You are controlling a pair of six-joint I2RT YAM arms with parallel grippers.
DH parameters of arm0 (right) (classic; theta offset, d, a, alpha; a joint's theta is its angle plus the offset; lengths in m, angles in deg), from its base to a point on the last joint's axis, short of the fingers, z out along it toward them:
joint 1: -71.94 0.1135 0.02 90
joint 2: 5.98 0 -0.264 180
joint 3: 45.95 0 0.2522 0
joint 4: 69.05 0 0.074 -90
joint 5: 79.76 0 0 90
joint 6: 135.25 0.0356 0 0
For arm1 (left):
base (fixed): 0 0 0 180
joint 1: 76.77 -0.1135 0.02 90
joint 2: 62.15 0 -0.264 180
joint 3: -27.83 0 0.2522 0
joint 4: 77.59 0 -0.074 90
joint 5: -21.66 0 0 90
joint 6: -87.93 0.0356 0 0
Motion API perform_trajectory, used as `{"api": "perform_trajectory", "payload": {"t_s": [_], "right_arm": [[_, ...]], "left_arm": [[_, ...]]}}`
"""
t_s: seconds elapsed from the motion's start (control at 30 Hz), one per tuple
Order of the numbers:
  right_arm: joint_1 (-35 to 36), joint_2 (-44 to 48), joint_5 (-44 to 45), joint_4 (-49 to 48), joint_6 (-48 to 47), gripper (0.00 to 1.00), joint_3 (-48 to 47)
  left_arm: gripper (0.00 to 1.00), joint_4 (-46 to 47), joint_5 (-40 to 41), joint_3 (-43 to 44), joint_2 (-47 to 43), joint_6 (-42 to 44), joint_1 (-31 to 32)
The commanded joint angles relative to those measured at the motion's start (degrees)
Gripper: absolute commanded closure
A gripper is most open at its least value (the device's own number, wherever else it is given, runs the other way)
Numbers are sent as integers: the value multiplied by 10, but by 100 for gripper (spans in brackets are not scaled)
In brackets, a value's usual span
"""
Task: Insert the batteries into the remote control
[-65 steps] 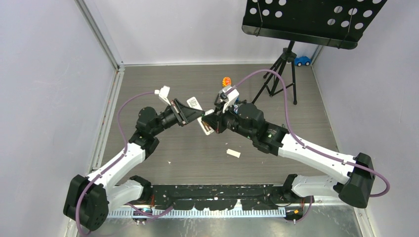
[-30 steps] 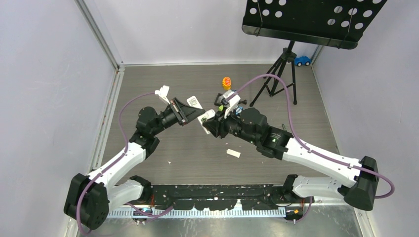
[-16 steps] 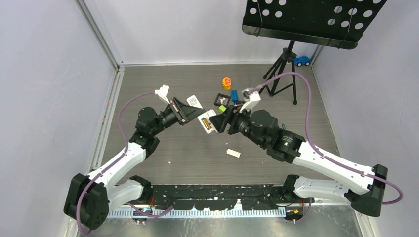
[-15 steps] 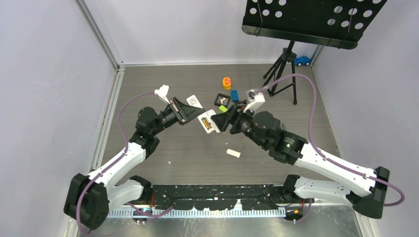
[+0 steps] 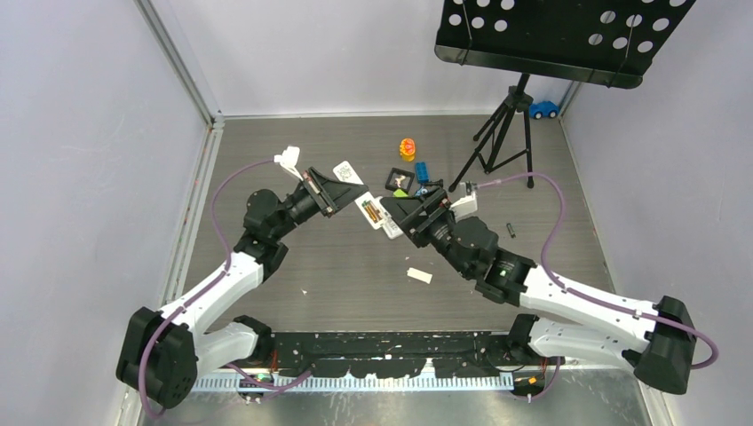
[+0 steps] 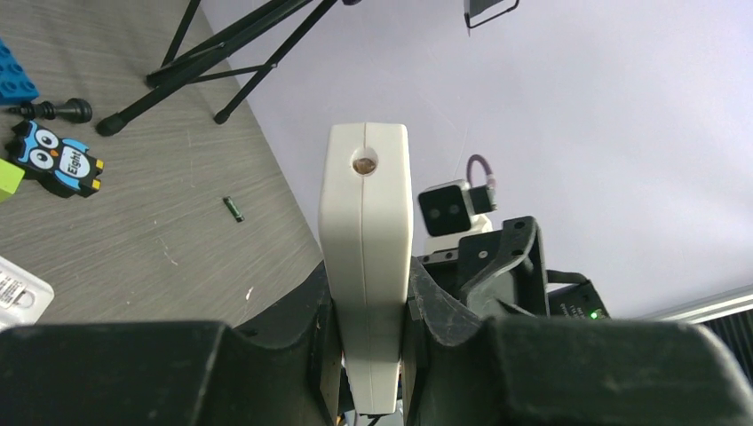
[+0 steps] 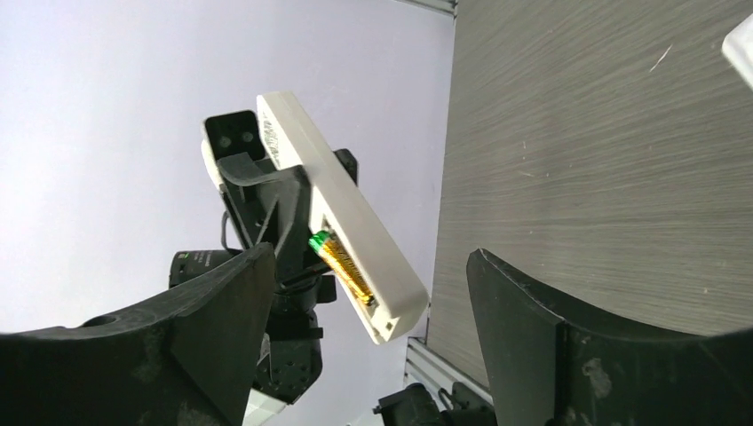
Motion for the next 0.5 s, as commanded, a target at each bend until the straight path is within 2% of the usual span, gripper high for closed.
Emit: {"api": "perform_trajectory", "payload": {"t_s": [0.0,0.27,0.47], "right_arm": [[0,-39,-5,-71,67,16,-25],[0,-63,-25,-126,34,15,-38],[-10,-81,-66,-110,14,15,-68]], "left_arm": [[100,49,14,33,2,-6,-1],[100,47,12,36,9,-7,-1],[100,47,7,38,16,-9,-1]]}}
